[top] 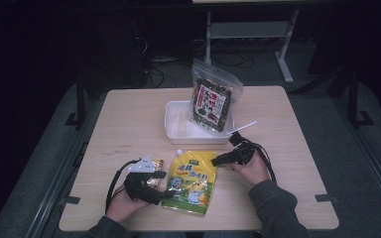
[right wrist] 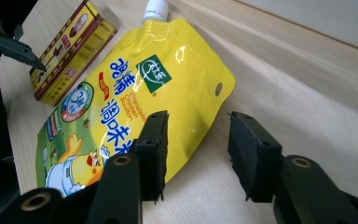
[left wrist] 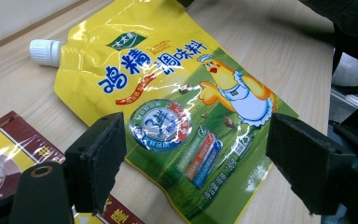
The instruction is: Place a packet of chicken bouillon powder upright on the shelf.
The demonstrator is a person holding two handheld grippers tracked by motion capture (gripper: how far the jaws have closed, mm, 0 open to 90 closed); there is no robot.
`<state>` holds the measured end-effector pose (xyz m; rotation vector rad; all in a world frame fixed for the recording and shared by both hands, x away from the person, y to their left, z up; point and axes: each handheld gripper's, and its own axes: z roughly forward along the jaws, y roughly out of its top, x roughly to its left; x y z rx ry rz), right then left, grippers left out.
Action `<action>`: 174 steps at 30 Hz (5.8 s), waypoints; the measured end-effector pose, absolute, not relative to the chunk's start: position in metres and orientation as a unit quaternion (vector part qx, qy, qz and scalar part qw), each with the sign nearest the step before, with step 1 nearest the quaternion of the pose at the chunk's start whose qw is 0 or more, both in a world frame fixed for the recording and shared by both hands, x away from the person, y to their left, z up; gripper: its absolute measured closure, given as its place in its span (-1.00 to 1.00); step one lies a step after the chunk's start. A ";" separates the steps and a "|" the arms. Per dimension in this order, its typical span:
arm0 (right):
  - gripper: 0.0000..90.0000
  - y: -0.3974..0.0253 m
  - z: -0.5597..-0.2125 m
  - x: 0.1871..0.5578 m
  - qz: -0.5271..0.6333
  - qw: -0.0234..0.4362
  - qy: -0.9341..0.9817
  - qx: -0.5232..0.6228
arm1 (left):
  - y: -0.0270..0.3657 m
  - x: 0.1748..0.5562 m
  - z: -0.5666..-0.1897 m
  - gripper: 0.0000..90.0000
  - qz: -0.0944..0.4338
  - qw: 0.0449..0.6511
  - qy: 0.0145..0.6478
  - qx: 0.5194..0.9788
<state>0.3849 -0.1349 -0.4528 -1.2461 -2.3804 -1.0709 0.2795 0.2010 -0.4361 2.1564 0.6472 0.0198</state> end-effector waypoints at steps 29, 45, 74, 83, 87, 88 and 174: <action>0.99 -0.132 -0.443 0.379 -0.390 0.164 -0.804 -0.418 | 0.202 0.282 -0.439 -0.55 -0.003 0.433 0.267 0.861; 0.99 -0.138 -0.397 0.352 -0.443 0.146 -0.802 -0.373 | 0.200 0.289 -0.445 -0.55 -0.027 0.441 0.293 0.848; 0.96 -0.148 -0.379 0.341 -0.471 0.170 -0.799 -0.334 | 0.210 0.295 -0.445 0.69 -0.104 0.488 0.277 0.821; 0.57 -0.144 -0.365 0.350 -0.440 0.174 -0.820 -0.320 | 0.209 0.293 -0.442 0.73 -0.102 0.496 0.264 0.821; 0.44 -0.136 -0.353 0.359 -0.423 0.166 -0.834 -0.312 | 0.208 0.292 -0.440 0.75 -0.100 0.498 0.260 0.822; 0.43 -0.134 -0.349 0.361 -0.420 0.167 -0.837 -0.309 | 0.208 0.292 -0.440 0.75 -0.099 0.497 0.257 0.823; 0.99 -0.094 -0.275 0.411 -0.550 0.224 -0.701 -0.394 | 0.249 0.287 -0.422 -0.25 0.027 0.479 0.332 0.812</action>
